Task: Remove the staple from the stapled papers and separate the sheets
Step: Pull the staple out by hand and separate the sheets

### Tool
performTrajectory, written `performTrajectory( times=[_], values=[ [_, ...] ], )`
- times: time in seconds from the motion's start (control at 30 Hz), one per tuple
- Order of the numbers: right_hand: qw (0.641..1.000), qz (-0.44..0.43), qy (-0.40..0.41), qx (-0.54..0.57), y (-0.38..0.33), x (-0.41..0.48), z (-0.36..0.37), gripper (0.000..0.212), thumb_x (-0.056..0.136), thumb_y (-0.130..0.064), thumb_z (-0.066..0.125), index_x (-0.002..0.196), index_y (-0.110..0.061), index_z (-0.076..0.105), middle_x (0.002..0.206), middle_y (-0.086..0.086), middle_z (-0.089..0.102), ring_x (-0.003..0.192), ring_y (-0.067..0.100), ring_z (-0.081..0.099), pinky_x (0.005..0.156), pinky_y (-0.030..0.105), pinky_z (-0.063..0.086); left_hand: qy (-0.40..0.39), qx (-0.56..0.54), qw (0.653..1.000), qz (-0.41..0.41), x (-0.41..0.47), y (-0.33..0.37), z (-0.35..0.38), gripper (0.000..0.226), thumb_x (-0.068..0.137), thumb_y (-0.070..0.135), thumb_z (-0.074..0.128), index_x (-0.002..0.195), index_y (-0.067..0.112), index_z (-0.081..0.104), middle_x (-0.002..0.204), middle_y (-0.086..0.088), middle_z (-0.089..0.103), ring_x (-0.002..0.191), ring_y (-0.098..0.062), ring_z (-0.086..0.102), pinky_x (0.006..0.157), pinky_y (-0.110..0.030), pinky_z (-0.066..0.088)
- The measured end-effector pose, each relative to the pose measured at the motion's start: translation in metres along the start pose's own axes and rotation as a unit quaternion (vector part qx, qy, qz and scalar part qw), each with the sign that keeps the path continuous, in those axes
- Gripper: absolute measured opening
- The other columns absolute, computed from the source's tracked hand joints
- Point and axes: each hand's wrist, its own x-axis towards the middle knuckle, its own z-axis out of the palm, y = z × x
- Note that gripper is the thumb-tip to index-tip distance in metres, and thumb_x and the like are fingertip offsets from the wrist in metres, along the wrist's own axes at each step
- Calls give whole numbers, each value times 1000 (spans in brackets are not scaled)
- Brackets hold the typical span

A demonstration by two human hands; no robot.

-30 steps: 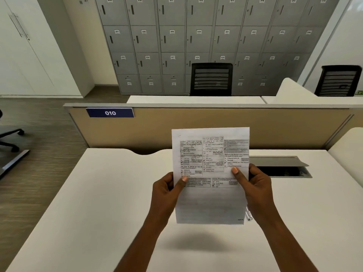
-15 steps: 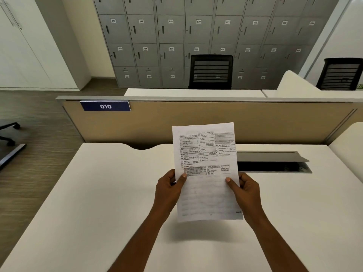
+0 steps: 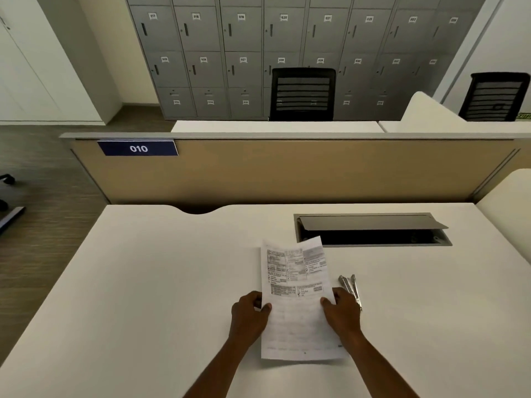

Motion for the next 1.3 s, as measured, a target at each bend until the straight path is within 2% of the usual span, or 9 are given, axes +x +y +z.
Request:
performTrajectory(
  times=[0.1, 0.2, 0.27, 0.43, 0.57, 0.77, 0.87, 1.13, 1.3],
  values=[
    [999, -2, 19, -42, 9, -2, 2, 13, 84, 2, 69, 97, 0, 70, 91, 9, 73, 88, 29, 68, 75, 27, 48, -2, 34, 999, -4, 0, -4, 7, 15, 92, 20, 71, 105, 13, 72, 79, 18, 61, 71, 7, 56, 63, -3, 38],
    [998, -13, 29, -56, 15, -4, 2, 15, 84, 3, 68, 99, 1, 68, 99, 13, 75, 92, 31, 71, 78, 26, 49, -6, 55, 998, -13, -2, -8, 11, 16, 92, 20, 70, 106, 11, 70, 78, 16, 63, 68, 4, 54, 74, -14, 40],
    [996, -26, 31, -74, 16, -4, 1, 19, 85, 2, 69, 103, -1, 66, 104, 14, 75, 98, 33, 71, 79, 27, 50, -7, 59, 998, -12, -4, -9, 14, 21, 92, 20, 71, 111, 12, 69, 91, 7, 71, 72, -3, 57, 77, -16, 41],
    [989, -24, 26, -145, 17, -12, 0, 46, 90, -6, 65, 134, -4, 50, 128, 17, 63, 119, 36, 62, 96, 43, 52, 0, 65, 998, 5, -7, -13, 19, 39, 87, 21, 76, 123, 14, 64, 93, 6, 71, 79, -10, 63, 79, -21, 51],
    [976, -41, 9, -212, 21, -16, -1, 51, 96, -15, 58, 144, -10, 41, 132, 14, 57, 119, 32, 59, 94, 39, 51, -8, 89, 996, 19, -9, -12, 19, 53, 89, 24, 74, 137, 12, 55, 76, 11, 59, 79, -12, 61, 79, -20, 48],
    [968, -45, -1, -248, 22, -7, 0, 41, 97, -21, 54, 137, -13, 47, 127, 12, 52, 111, 31, 62, 88, 38, 53, -9, 125, 992, 1, -3, -18, 24, 74, 91, 37, 70, 154, 15, 39, 116, -4, 71, 112, -22, 65, 100, -33, 51],
    [964, -52, 0, -261, 23, -4, 1, 40, 97, -23, 54, 135, -12, 49, 127, 12, 51, 112, 30, 61, 90, 39, 53, -15, 142, 990, 7, 3, -22, 25, 74, 92, 40, 68, 155, 18, 37, 123, -6, 68, 118, -25, 62, 103, -37, 50],
    [948, -80, 19, -309, 35, -5, 4, 36, 96, -34, 56, 125, -13, 54, 120, 12, 54, 111, 32, 56, 84, 40, 56, -12, 150, 988, 34, 3, -28, 23, 74, 91, 43, 70, 153, 17, 41, 114, -6, 63, 107, -22, 62, 95, -31, 49],
    [942, -91, 22, -322, 39, -6, 4, 37, 96, -35, 56, 124, -13, 54, 119, 12, 54, 109, 31, 57, 83, 40, 56, -20, 175, 984, 36, 6, -33, 26, 77, 94, 46, 64, 158, 20, 30, 120, -4, 59, 116, -21, 57, 102, -32, 46]
  ],
)
